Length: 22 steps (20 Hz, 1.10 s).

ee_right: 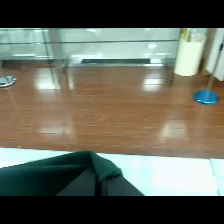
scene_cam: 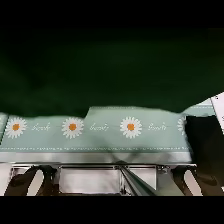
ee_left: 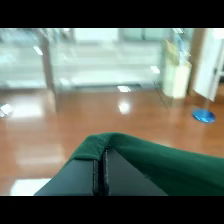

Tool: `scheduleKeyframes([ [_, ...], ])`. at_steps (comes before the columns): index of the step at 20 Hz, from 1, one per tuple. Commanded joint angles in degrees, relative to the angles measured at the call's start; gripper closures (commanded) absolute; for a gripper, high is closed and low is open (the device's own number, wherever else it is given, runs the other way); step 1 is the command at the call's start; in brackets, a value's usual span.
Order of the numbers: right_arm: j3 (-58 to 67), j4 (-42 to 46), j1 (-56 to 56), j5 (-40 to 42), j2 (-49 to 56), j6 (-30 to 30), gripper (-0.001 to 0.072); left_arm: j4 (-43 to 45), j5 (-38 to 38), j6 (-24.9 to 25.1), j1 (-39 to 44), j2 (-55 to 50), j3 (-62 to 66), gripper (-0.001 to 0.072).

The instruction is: Fold the shirts.

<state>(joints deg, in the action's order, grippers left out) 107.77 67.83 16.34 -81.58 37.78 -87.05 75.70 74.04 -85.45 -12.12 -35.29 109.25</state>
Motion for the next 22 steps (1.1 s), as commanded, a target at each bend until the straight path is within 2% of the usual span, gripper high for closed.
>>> scheduleKeyframes([
  [1, 0.20, 4.02, -0.02, -6.45, -2.89, -2.47, 0.0688, 19.80, 7.37, -6.05, 12.52, 3.56, 0.79, 0.0689],
  [3, -0.37, 4.74, -0.02, -9.35, -2.84, -3.17, 0.0688, 23.30, 10.75, -7.04, 14.56, 3.26, -1.73, 0.0689],
  [7, -9.29, 3.80, -0.02, -9.01, -2.82, -3.37, 0.0689, 23.63, 9.38, -10.32, 14.51, -0.02, -12.37, 0.0689],
  [12, -30.12, -2.64, -0.02, -0.28, 0.59, -0.24, 0.0689, 20.87, 3.91, -10.93, 14.51, -14.14, -23.39, 0.0689],
  [16, -37.90, -6.78, -0.04, 10.97, 14.25, 5.44, 0.0689, 16.79, -6.19, -10.97, 14.51, -30.12, -24.55, 0.0689],
  [20, -35.93, -18.05, -0.02, 22.40, 34.75, 11.17, 0.0688, 12.85, -21.11, -14.58, 14.08, -46.29, -24.44, 0.0688],
  [22, -31.45, -24.02, -0.02, 25.79, 45.29, 13.68, 0.0688, 9.44, -23.19, -16.00, 12.96, -54.75, -22.03, 0.0689],
])
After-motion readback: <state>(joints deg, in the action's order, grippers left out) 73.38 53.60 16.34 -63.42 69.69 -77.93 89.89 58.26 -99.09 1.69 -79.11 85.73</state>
